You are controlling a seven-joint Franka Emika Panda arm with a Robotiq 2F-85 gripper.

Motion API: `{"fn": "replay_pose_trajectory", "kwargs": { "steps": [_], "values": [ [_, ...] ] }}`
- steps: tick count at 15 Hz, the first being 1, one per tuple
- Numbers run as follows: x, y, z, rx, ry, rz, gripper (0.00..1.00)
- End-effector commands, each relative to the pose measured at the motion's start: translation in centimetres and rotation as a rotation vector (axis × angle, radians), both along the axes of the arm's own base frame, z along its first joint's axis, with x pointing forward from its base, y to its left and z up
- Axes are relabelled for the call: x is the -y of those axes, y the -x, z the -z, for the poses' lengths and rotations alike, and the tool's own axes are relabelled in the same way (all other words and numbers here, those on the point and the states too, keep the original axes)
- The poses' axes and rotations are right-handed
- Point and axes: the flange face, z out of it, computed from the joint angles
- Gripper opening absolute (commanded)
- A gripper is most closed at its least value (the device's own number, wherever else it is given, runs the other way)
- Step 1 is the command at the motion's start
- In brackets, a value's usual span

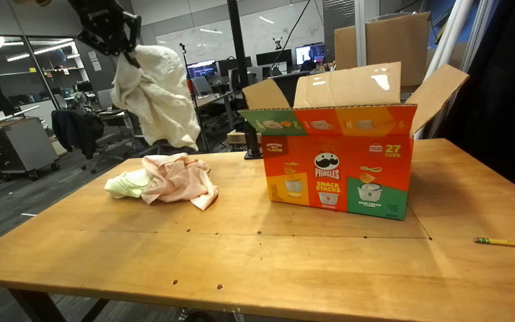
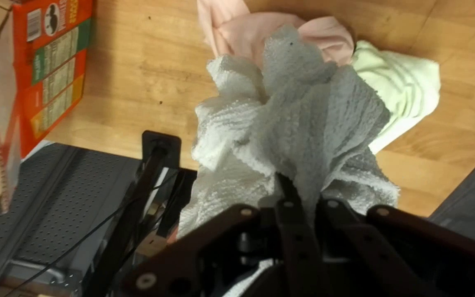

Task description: Put the shirts inside the box

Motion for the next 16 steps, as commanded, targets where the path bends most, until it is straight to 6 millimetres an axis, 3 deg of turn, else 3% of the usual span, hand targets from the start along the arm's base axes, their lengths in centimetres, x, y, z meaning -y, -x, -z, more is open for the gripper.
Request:
{"fn": "replay_pose_trajectory", "kwargs": {
  "steps": [1, 8, 12, 16],
  "values": [
    [4.0, -1.8, -4.9, 0.098, -0.018, 0.12, 0.02],
    [14.3, -3.0, -9.4, 0.21, -0.016, 0.355, 0.02],
    [19.4, -2.9, -10.5, 0.249, 0.0, 0.488, 0.02],
    [23.4, -2.8, -10.4, 0.266, 0.016, 0.601, 0.02]
  ]
}}
